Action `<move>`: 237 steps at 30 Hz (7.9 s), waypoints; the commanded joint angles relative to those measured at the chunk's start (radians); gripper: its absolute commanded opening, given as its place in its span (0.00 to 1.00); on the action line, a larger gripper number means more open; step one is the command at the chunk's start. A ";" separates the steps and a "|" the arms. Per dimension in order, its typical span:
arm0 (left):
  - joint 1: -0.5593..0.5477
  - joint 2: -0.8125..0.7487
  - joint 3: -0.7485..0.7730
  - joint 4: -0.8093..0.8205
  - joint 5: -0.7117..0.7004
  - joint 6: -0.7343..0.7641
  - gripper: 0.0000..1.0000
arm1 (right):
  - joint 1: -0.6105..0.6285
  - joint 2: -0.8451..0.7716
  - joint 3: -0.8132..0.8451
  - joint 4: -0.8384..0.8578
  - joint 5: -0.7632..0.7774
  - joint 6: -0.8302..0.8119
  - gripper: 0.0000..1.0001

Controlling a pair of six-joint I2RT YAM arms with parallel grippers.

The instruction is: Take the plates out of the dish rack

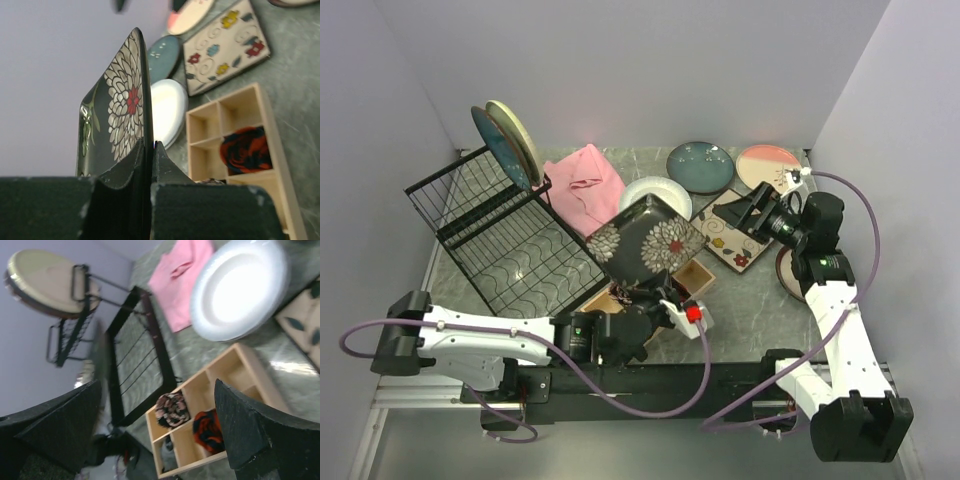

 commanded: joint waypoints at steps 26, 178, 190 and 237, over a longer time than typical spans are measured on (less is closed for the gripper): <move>-0.047 0.183 -0.037 0.346 0.031 0.149 0.01 | 0.156 0.019 -0.215 0.136 -0.189 0.022 0.27; 0.275 0.492 0.078 0.553 0.539 -1.739 0.01 | -0.081 -0.442 0.283 -0.322 0.290 0.053 1.00; 0.243 0.690 0.170 0.559 0.546 -1.805 0.01 | -0.080 -0.472 0.284 -0.364 0.298 0.002 1.00; 0.117 0.551 0.139 0.114 0.263 -1.827 0.94 | -0.080 -0.475 0.251 -0.382 0.281 -0.021 1.00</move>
